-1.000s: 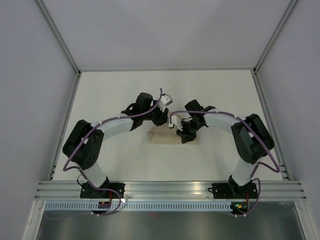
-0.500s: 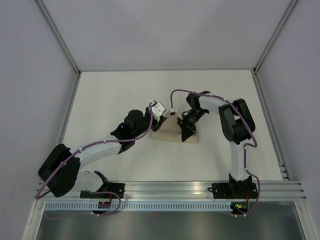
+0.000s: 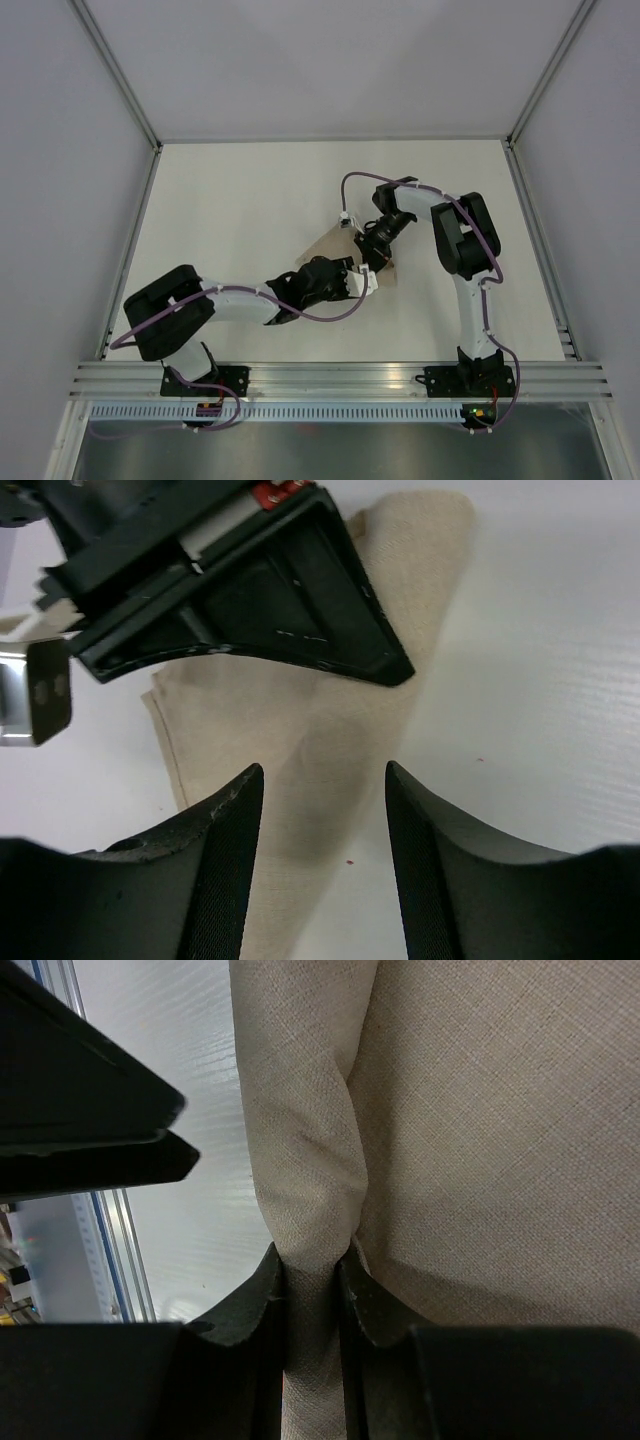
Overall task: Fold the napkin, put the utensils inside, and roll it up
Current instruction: Roll the napkin at the center of the board.
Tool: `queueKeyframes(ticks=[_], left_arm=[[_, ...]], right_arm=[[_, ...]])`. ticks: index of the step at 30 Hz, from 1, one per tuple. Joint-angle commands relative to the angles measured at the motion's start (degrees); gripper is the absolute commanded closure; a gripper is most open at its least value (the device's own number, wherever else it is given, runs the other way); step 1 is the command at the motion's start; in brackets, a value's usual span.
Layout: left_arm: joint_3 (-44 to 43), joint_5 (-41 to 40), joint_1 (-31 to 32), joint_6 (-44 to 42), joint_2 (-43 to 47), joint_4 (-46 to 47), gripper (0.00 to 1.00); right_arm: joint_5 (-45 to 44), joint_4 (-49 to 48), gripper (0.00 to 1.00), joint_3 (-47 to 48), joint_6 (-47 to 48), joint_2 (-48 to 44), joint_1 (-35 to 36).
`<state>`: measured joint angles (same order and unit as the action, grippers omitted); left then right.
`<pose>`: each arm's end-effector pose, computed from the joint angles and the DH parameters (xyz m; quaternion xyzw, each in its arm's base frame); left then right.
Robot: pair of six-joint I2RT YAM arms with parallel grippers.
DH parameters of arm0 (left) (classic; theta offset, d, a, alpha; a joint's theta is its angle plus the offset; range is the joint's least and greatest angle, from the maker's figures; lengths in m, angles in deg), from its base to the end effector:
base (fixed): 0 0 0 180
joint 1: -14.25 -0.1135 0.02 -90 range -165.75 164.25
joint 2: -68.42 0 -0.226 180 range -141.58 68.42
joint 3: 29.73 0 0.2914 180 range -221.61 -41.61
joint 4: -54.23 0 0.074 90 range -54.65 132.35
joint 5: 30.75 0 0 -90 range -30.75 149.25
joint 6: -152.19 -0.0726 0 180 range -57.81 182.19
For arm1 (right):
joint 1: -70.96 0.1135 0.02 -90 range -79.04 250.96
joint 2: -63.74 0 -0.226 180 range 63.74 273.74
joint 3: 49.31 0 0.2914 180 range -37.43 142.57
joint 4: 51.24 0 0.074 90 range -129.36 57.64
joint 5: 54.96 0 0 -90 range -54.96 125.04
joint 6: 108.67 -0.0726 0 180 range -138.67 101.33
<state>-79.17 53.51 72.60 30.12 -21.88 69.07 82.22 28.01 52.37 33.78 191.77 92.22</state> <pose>0.2019 -0.3137 0.0847 0.5825 0.6156 -0.0789 0.5249 0.3415 0.1900 0.0434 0.5011 -0.7591 -0.4153 0.0132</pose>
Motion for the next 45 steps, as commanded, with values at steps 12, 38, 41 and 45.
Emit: queueKeyframes(ticks=[12, 38, 41, 45], left_arm=[[-6.82, 2.21, 0.80, -13.36, -10.42, 2.29, 0.36], [-16.57, 14.78, -4.64, -2.91, -15.70, -17.14, 0.89], [-18.07, 17.24, -5.61, -1.15, -15.61, -18.63, 0.92], [-19.65, 21.11, -7.02, 1.31, -15.61, -20.83, 0.93]], right_arm=[[-11.23, -1.81, 0.99, 0.90, 3.28, 6.53, -1.75], [-6.23, -0.31, 0.51, -0.15, 3.72, -2.86, -2.88], [-5.08, -1.36, 0.44, -0.15, 1.44, -8.21, -4.03], [-3.85, -4.35, 0.41, -1.91, -2.25, -13.23, -8.33]])
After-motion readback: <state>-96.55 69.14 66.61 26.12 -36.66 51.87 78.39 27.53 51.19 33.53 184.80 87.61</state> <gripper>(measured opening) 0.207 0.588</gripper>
